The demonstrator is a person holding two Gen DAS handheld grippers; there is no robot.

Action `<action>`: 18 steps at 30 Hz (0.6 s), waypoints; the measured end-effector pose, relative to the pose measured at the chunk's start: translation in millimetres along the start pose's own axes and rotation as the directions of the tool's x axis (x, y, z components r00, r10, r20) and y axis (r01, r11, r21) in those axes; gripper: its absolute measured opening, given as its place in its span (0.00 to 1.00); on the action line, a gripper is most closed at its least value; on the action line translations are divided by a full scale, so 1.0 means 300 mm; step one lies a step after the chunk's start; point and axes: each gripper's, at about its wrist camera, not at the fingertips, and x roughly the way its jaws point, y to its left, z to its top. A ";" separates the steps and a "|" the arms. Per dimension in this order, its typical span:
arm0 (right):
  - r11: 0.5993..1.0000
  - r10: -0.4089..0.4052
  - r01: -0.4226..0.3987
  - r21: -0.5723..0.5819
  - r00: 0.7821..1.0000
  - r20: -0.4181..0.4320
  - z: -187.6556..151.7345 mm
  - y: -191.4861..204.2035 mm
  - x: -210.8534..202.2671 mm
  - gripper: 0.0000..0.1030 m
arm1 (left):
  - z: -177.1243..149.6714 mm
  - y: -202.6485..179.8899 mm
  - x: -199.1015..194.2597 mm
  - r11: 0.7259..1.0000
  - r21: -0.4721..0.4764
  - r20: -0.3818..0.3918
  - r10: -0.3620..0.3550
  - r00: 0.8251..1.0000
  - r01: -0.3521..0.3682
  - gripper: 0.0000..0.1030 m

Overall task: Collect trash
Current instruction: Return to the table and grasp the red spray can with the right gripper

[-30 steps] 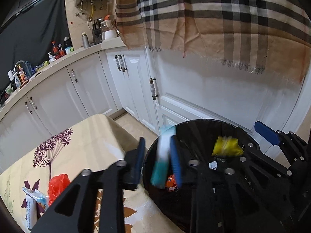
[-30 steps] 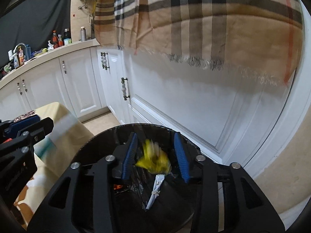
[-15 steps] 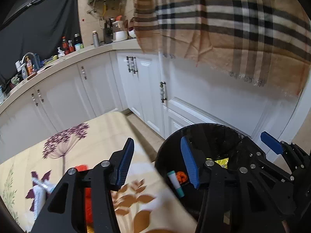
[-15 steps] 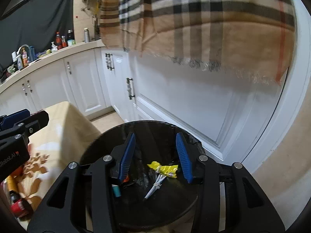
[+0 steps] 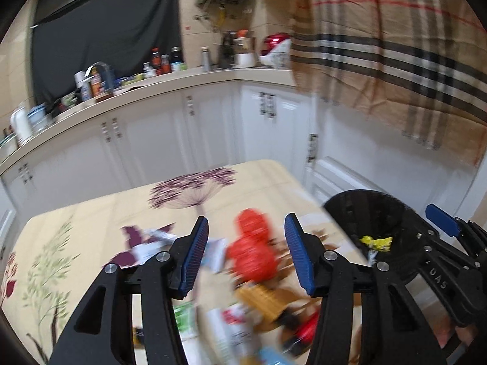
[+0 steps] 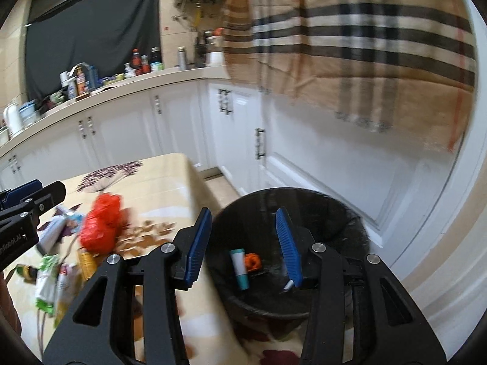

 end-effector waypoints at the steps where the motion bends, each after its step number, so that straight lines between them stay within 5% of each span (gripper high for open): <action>1: 1.000 0.010 -0.010 -0.006 1.000 -0.003 -0.002 0.017 -0.003 0.42 | -0.011 0.026 -0.009 1.000 -0.010 -0.002 0.010 1.000 -0.010 0.51; 10: 0.989 0.118 -0.123 -0.075 0.990 -0.074 -0.071 0.208 -0.026 0.42 | -0.115 0.255 -0.059 0.985 -0.079 -0.049 0.147 0.988 -0.151 0.53; 18: 0.984 0.106 -0.126 -0.125 0.982 -0.156 -0.123 0.321 -0.026 0.43 | -0.198 0.409 -0.078 0.965 -0.140 -0.098 0.210 0.973 -0.223 0.53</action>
